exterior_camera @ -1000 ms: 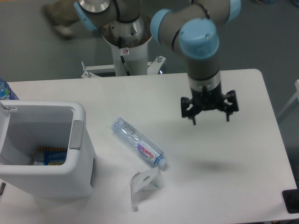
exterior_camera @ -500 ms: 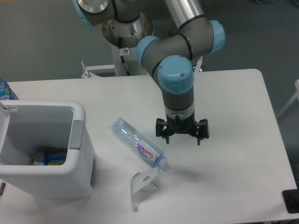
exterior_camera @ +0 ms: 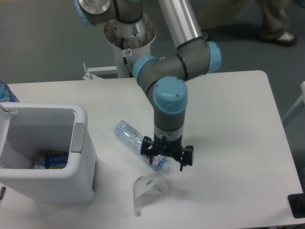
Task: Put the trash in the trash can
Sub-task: 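Lower the open gripper onto the white paper and close on it, then lift the white paper and carry it over the white bin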
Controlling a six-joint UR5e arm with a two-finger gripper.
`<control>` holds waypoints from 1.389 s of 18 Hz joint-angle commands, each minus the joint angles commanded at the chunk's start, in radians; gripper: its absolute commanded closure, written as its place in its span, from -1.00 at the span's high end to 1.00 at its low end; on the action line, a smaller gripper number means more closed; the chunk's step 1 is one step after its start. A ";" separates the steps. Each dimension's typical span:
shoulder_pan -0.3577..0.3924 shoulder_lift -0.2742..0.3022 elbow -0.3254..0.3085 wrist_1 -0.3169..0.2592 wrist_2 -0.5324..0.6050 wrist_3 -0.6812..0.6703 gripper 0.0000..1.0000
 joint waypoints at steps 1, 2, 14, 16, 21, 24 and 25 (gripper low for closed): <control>-0.002 -0.009 0.000 0.000 0.000 0.000 1.00; -0.002 -0.017 0.003 0.000 0.000 0.000 1.00; -0.009 -0.048 0.018 0.002 0.002 0.000 0.03; -0.009 -0.048 0.018 0.000 0.002 0.000 -0.33; -0.009 -0.046 0.018 0.000 0.005 -0.002 -0.97; -0.009 -0.035 0.020 -0.002 0.005 -0.005 -1.00; -0.009 -0.031 0.023 -0.002 0.003 -0.008 -1.00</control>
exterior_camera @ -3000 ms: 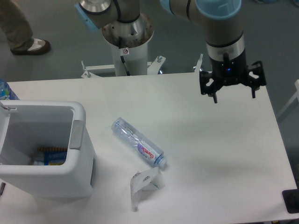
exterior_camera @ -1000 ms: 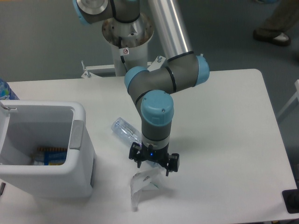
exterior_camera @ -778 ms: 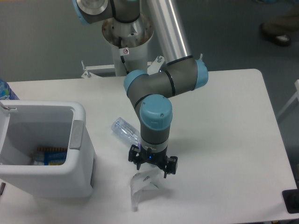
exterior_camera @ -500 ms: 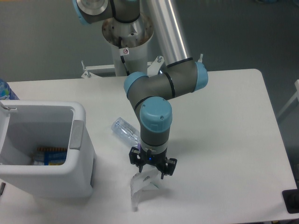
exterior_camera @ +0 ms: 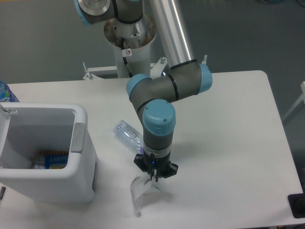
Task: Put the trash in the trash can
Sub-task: 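Lift the white paper and carry it over the white bin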
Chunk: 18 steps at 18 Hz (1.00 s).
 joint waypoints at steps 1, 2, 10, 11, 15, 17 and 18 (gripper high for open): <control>-0.003 0.003 0.006 0.000 -0.002 -0.014 -1.00; -0.003 0.011 0.017 0.000 -0.003 -0.044 -1.00; 0.009 0.089 0.155 0.000 -0.097 -0.407 -1.00; 0.012 0.103 0.175 0.000 -0.097 -0.445 -1.00; 0.014 0.184 0.233 0.000 -0.147 -0.533 -1.00; 0.011 0.238 0.238 0.000 -0.179 -0.592 -1.00; 0.006 0.268 0.235 0.000 -0.183 -0.601 -1.00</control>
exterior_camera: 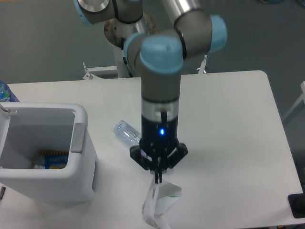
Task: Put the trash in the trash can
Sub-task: 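Lift the white paper and carry it over the white bin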
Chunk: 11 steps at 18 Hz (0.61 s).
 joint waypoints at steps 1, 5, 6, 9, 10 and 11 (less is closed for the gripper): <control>-0.005 0.025 -0.003 -0.002 -0.002 -0.008 -1.00; -0.079 0.089 -0.031 -0.006 0.001 -0.023 -1.00; -0.104 0.108 -0.057 -0.006 0.006 -0.019 -1.00; -0.159 0.143 -0.116 -0.008 0.006 -0.015 -1.00; -0.187 0.148 -0.141 -0.006 0.011 -0.012 -1.00; -0.204 0.155 -0.158 -0.008 0.011 -0.009 -1.00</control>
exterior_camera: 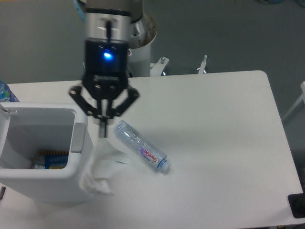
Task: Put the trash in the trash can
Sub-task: 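Lift the white paper and carry it over the white bin, then lower the paper into the bin and open the gripper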
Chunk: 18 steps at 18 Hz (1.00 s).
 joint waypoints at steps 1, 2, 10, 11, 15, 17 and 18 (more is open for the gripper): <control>-0.018 0.002 -0.014 0.000 0.000 0.000 -1.00; -0.040 0.008 -0.023 0.002 -0.002 0.000 -1.00; -0.121 0.023 -0.077 -0.002 0.000 0.000 -0.64; -0.123 0.026 -0.078 0.000 0.000 0.002 0.08; -0.121 0.032 -0.081 -0.003 0.002 -0.006 1.00; -0.120 0.034 -0.077 -0.003 0.002 -0.002 1.00; -0.115 0.032 -0.075 -0.005 0.003 0.000 1.00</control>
